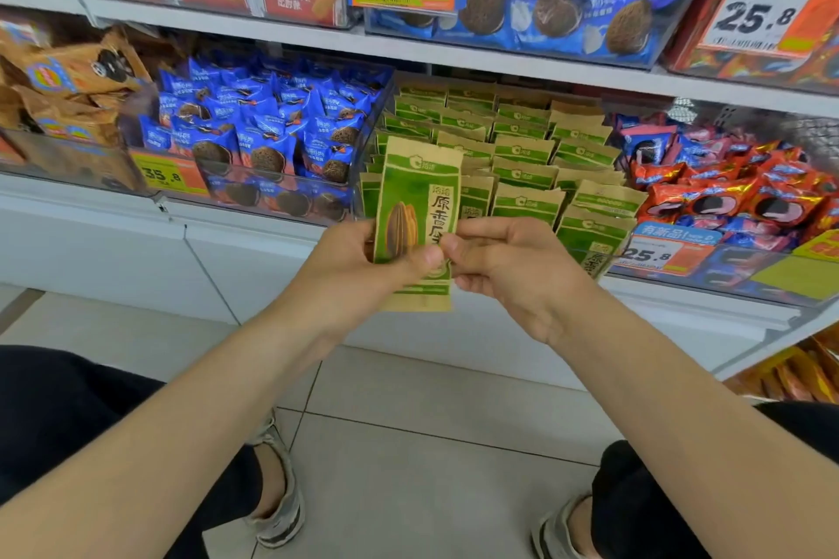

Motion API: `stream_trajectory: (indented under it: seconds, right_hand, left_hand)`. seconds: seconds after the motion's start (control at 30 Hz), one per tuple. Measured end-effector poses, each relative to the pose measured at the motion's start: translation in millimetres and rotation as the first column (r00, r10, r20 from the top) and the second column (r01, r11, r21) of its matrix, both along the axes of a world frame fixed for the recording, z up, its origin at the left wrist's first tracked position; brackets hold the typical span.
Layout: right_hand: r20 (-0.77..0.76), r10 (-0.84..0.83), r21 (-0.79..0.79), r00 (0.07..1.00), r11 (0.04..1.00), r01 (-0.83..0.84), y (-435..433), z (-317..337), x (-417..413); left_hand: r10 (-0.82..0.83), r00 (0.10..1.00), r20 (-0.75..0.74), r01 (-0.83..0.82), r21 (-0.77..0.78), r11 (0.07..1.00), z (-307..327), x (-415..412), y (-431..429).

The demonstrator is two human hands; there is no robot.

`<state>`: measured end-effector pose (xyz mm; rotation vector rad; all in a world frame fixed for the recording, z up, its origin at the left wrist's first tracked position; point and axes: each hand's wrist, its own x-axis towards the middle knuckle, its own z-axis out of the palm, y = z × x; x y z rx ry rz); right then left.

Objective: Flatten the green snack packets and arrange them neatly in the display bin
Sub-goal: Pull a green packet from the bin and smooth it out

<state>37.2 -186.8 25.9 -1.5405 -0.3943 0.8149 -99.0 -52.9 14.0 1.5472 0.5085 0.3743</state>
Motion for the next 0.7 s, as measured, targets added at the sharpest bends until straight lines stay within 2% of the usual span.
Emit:
stream_trajectory:
  seconds: [0.1,0.23,0.33,0.47,0.57,0.63,0.7]
  right_hand:
    - [0.105,-0.067,-0.012,0.992,0.998,0.068,2,-8,-2]
    - [0.1,0.066,0.021,0.993,0.997,-0.069,-1,-3,-1]
    - [0.166,0.088,0.047,0.982,0.994,-0.097,-3,3,2]
    - [0.112,0.037,0.113,0.993,0.992,-0.05,2,11,2]
    - [0.047,0.095,0.149,0.994,0.984,-0.101,7,17,4]
    - [0.028,0.137,0.159,0.99,0.977,-0.139,10,23,7]
    - [0.142,0.133,0.151,0.981,0.976,-0.155,13,32,10]
  left_hand:
    - [0.033,0.998,-0.045,-0.034,-0.03,0.999,-3,-2,-3]
    - [0.022,0.999,-0.043,-0.031,-0.226,0.974,5,-3,-1]
    - [-0.074,0.997,-0.037,0.066,-0.183,0.981,7,-3,-1]
    - [-0.116,0.993,0.002,0.114,-0.2,0.973,12,-1,3]
    - [-0.079,0.997,0.002,0.078,-0.135,0.988,13,0,10]
    - [-0.077,0.997,-0.02,0.077,-0.012,0.997,15,2,16]
    - [-0.132,0.991,-0.032,0.135,0.117,0.984,22,5,27]
